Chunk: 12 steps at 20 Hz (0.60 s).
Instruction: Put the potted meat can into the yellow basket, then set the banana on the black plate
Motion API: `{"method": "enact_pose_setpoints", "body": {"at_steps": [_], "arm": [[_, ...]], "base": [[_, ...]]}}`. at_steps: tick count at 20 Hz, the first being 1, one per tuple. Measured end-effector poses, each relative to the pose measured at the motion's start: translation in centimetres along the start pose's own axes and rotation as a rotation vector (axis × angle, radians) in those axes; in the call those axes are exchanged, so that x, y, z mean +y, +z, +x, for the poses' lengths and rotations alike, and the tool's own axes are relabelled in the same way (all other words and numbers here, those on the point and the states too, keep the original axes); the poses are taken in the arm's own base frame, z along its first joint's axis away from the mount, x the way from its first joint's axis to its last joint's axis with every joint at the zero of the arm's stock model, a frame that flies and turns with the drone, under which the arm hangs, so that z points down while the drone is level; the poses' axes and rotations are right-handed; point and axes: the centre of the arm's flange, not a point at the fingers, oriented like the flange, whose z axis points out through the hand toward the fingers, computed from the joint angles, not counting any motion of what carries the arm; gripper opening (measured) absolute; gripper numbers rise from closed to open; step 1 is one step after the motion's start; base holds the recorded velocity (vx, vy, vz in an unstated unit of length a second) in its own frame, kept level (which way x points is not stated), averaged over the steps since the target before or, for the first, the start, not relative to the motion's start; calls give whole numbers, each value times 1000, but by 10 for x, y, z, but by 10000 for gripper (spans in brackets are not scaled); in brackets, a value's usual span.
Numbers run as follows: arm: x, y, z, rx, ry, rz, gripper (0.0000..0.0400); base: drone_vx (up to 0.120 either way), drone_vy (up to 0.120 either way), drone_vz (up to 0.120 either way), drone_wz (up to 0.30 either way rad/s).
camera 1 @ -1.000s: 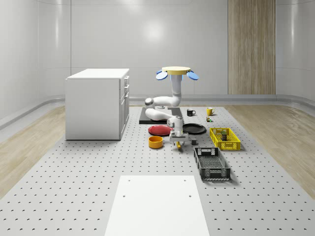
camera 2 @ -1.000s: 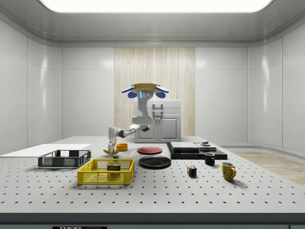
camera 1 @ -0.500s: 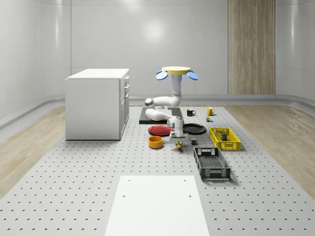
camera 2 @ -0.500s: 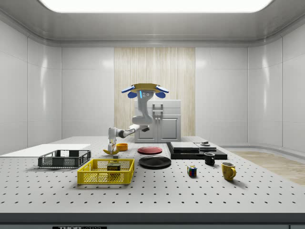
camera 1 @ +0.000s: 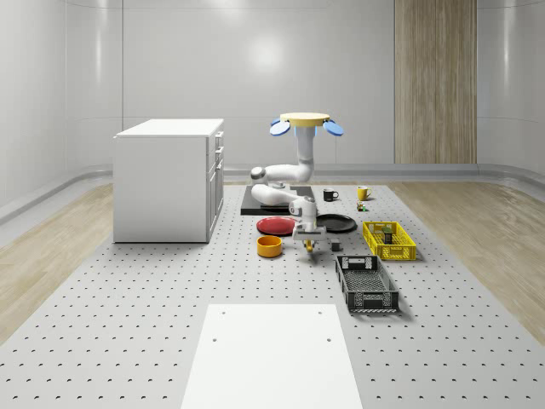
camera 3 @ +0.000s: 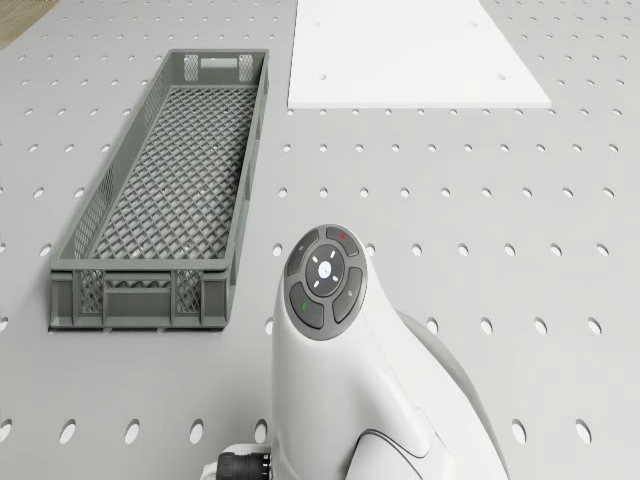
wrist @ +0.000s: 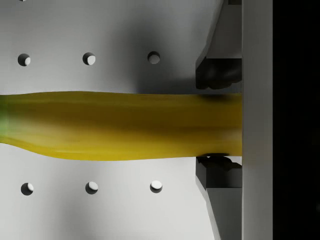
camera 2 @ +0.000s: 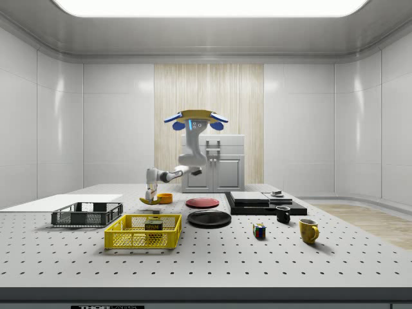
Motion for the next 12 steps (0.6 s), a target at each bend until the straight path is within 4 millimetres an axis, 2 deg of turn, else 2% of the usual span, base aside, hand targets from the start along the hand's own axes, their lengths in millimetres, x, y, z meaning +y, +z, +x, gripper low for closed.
{"method": "enact_pose_setpoints", "body": {"at_steps": [3,6,12], "arm": [[0,-5,0,0,-12,0,195],[0,-7,0,1,-18,0,195],[0,-9,0,1,-25,0,195]], "base": [[0,0,120,0],[-93,107,107,0],[-120,120,0,0]]}}
